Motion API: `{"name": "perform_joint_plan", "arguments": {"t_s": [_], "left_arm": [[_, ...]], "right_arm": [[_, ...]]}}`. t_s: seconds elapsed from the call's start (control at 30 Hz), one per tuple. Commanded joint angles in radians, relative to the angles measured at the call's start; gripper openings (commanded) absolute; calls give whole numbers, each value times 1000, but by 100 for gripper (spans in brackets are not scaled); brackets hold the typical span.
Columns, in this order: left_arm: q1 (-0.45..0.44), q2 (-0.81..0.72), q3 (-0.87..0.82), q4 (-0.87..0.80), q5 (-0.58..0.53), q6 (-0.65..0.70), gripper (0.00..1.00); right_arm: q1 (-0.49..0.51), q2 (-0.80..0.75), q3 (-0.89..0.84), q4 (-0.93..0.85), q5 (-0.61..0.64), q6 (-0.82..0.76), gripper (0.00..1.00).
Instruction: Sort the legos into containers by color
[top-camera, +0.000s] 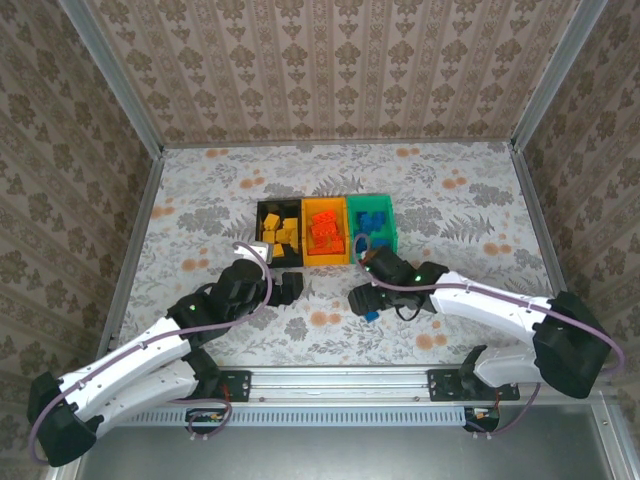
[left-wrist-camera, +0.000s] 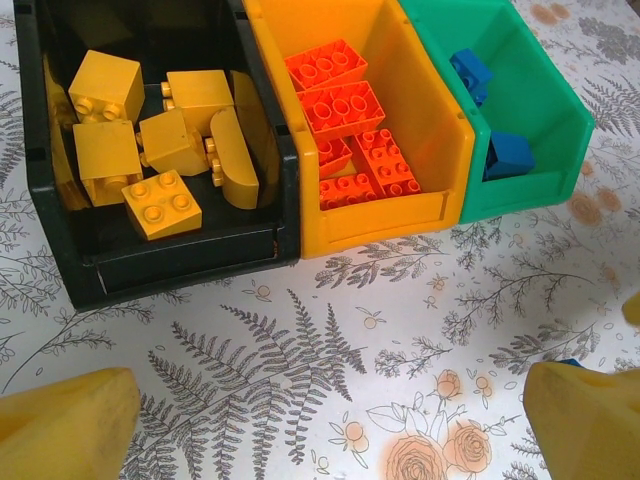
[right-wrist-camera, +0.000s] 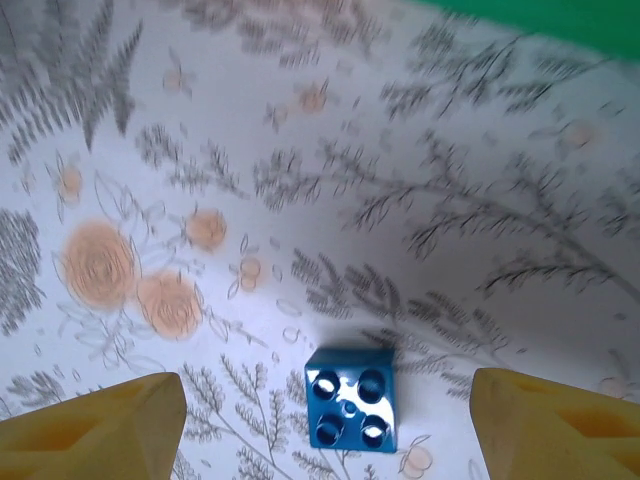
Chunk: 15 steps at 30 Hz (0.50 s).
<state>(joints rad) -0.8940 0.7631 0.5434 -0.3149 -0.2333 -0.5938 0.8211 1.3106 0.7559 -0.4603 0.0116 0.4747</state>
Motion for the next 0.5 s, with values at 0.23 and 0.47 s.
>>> {"name": "perform_joint_plan", "arguments": {"t_s": [0.23,0.47], "left_arm": [[14,-15,4,-32,-1,-40,100],[19,-15,-7,-26,3,-43,100]], "right_arm": [[52,184,6,-10,96,-14,72],[64,257,11,-8,110,-14,56]]}}
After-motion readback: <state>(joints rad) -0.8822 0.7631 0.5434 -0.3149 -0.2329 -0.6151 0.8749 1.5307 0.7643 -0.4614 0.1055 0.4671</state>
